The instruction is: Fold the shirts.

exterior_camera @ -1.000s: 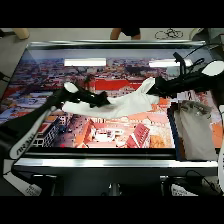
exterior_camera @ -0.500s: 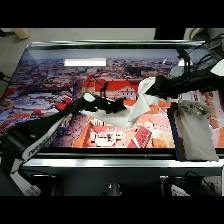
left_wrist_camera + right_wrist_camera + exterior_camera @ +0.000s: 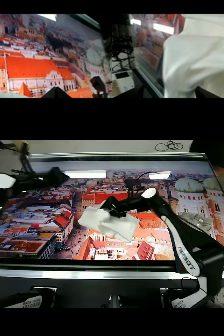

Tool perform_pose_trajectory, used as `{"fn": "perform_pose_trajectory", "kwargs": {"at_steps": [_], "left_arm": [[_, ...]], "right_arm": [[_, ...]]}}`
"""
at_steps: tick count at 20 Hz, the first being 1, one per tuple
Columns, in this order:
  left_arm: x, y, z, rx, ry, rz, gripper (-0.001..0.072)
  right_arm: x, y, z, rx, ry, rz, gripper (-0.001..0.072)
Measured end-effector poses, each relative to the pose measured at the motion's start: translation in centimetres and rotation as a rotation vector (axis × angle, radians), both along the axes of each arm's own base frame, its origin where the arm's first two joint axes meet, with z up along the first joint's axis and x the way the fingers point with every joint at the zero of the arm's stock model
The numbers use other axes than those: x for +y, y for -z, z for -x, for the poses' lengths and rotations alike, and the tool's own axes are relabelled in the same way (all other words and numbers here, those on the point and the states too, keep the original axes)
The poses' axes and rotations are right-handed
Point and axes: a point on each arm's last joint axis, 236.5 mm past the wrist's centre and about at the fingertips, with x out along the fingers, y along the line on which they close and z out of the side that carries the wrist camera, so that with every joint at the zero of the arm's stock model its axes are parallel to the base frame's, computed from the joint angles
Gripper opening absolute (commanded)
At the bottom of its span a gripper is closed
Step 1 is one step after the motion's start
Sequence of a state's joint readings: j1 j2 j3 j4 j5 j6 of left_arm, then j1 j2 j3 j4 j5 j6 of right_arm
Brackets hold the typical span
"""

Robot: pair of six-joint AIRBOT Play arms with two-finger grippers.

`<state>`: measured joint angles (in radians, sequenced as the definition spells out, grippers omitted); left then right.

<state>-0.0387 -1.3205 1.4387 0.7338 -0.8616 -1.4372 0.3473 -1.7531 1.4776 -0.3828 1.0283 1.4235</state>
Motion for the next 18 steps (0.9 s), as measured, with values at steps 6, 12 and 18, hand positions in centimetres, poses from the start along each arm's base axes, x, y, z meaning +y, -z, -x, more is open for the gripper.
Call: {"fn": "perform_pose_trajectory", "kwargs": {"at_steps": [6,12,18], "left_arm": [[3.3,-3.4,2.5,-0.078,-0.034,-0.104,0.0024],[4.9,-0.9,3.3,-0.031,-0.035,-0.215,0.0024],[4.8,0.3,4.1,0.01,-0.01,-0.242,0.0024]], "right_arm": [[-3.3,-1.8,-1.9,-0.006,0.002,-0.071,0.069],[-18.4,7.1,3.2,0.194,-0.076,0.465,0.0673],[-16.9,12.6,5.1,0.316,0.03,0.414,0.0461]]}}
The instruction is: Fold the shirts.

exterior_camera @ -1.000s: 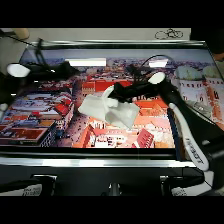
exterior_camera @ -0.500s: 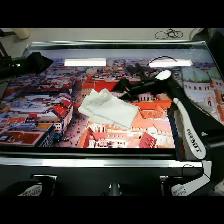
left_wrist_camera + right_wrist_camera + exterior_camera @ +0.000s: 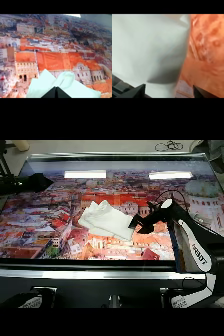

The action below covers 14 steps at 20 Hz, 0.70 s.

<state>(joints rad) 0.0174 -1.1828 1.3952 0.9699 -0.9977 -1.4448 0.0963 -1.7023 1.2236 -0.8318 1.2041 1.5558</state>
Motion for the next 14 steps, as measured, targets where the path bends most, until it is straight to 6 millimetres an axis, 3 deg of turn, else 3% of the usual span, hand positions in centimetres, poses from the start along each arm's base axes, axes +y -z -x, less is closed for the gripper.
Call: {"fn": "perform_pose_trajectory", "kwargs": {"at_steps": [2,5,6,8,11,14], "left_arm": [[-0.3,0.1,0.1,0.006,0.007,-0.001,0.0024],[-0.5,0.2,0.2,0.007,0.012,-0.004,0.0025],[-0.5,0.2,0.2,0.008,0.011,-0.003,0.0024],[-0.6,0.2,0.2,0.008,0.013,-0.006,0.0025],[-0.3,0.7,0.0,0.015,0.01,-0.021,0.0025],[-0.2,1.5,-0.5,0.028,0.005,-0.027,0.0025]], "right_arm": [[1.8,0.5,-0.3,-0.003,0.034,-0.035,0.0016],[3.4,-1.0,-2.2,-0.056,0.069,-0.11,0.0019],[3.2,-2.4,-3.5,-0.095,0.074,-0.137,0.0019],[1.7,-7.0,-6.3,-0.196,0.069,-0.189,0.0019],[-3.6,-15.5,-10.1,-0.373,0.112,-0.197,0.002],[-11.6,-22.0,-11.5,-0.494,0.2,-0.108,0.0019]]}}
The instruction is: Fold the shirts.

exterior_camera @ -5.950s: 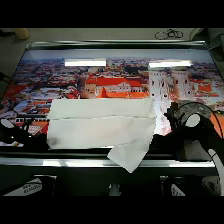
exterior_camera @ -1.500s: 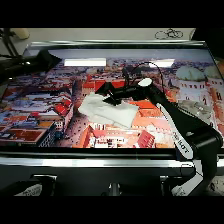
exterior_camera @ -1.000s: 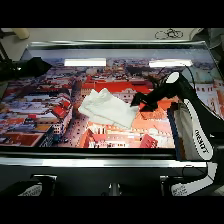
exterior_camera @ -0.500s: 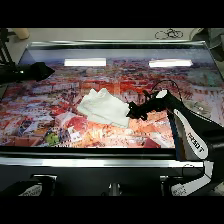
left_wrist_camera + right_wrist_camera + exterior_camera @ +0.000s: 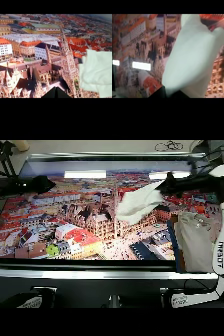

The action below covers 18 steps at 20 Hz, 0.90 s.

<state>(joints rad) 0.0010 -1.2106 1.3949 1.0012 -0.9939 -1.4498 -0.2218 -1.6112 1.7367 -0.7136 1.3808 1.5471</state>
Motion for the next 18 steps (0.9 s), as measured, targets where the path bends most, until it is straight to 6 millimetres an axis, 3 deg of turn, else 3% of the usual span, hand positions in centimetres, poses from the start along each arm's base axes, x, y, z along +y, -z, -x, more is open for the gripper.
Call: {"fn": "perform_pose_trajectory", "kwargs": {"at_steps": [2,5,9,11,14,18], "left_arm": [[0.0,0.5,-0.3,0.006,-0.002,-0.002,0.0025],[0.1,0.9,-0.5,0.013,-0.002,-0.005,0.0025],[0.1,1.0,-0.6,0.012,0.001,-0.009,0.0025],[0.1,1.0,-0.6,0.011,0.002,-0.011,0.0025],[0.2,0.9,-0.8,0.0,-0.004,-0.012,0.0025],[0.4,0.4,-1.5,-0.029,-0.023,-0.008,0.0025]], "right_arm": [[-5.3,-2.8,0.2,-0.033,0.086,0.039,0.0019],[-12.5,-5.5,1.5,-0.05,0.23,0.074,0.0019],[-18.8,-7.7,5.1,-0.023,0.373,0.089,0.0019],[-20.7,-8.3,7.5,0.014,0.424,0.1,0.0019],[-21.7,-8.0,11.3,0.113,0.45,0.149,0.0019],[-23.0,-5.6,15.3,0.272,0.523,0.211,0.0019]]}}
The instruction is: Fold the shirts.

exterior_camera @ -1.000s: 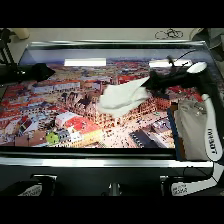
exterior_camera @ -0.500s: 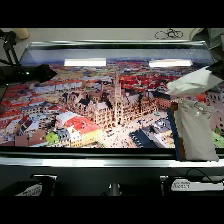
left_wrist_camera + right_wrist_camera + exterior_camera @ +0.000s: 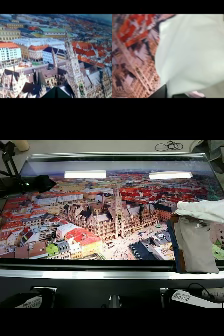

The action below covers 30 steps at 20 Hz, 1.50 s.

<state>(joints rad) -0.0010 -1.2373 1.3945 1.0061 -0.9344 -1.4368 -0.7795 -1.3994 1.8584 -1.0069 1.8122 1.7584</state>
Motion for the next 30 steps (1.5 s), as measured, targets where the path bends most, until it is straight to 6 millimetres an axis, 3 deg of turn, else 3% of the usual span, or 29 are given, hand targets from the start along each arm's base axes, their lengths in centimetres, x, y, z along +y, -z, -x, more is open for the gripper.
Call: {"fn": "perform_pose_trajectory", "kwargs": {"at_steps": [3,7,10,11,12,13,15,18,20,22,23,24,25,27,30], "left_arm": [[0.1,-0.1,-0.3,-0.011,-0.008,0.001,0.0025],[0.2,-0.2,-0.5,-0.017,-0.013,0.002,0.0025],[0.2,-0.2,-0.6,-0.021,-0.016,0.002,0.0025],[0.3,-0.3,-0.6,-0.024,-0.018,0.003,0.0025],[0.3,-0.3,-0.6,-0.024,-0.018,0.002,0.0025],[0.2,-0.3,-0.7,-0.026,-0.017,0.002,0.0024],[0.0,-0.3,-0.6,-0.027,-0.012,0.001,0.0023],[-0.8,-0.1,-0.3,-0.036,0.029,-0.037,0.0021],[-0.9,0.9,-0.2,-0.022,0.046,-0.131,0.0021],[0.2,3.2,-0.2,0.047,0.031,-0.294,0.0043],[1.1,4.6,0.0,0.096,0.021,-0.383,0.0217],[1.9,6.0,0.2,0.149,0.01,-0.456,0.0511],[2.4,7.5,0.6,0.205,0.005,-0.51,0.0702],[3.2,10.4,2.1,0.335,0.002,-0.579,0.0691],[3.8,13.6,5.2,0.47,0.015,-0.618,0.0672]], "right_arm": [[0.4,4.5,3.9,0.176,0.049,-0.021,0.0019],[0.3,11.4,11.9,0.476,0.06,0.037,0.0019],[0.3,14.5,16.3,0.644,0.036,0.062,0.0021],[0.5,15.1,17.1,0.672,0.026,0.062,0.0113],[0.5,15.4,17.8,0.695,0.016,0.066,0.0511],[0.5,15.7,18.2,0.712,0.009,0.073,0.0703],[0.0,15.7,18.1,0.697,-0.008,0.098,0.0692],[-2.3,13.3,13.6,0.498,0.006,0.205,0.0625],[-3.8,9.2,7.9,0.268,0.006,0.342,0.0622],[-3.1,3.9,1.7,0.04,-0.045,0.489,0.0622],[-1.4,1.9,-1.1,-0.05,-0.099,0.54,0.0623],[1.5,0.5,-3.8,-0.129,-0.171,0.571,0.0626],[4.5,0.1,-5.8,-0.17,-0.234,0.58,0.0636],[10.3,1.8,-8.4,-0.157,-0.354,0.557,0.0684],[17.9,7.4,-8.9,-0.017,-0.522,0.424,0.0682]]}}
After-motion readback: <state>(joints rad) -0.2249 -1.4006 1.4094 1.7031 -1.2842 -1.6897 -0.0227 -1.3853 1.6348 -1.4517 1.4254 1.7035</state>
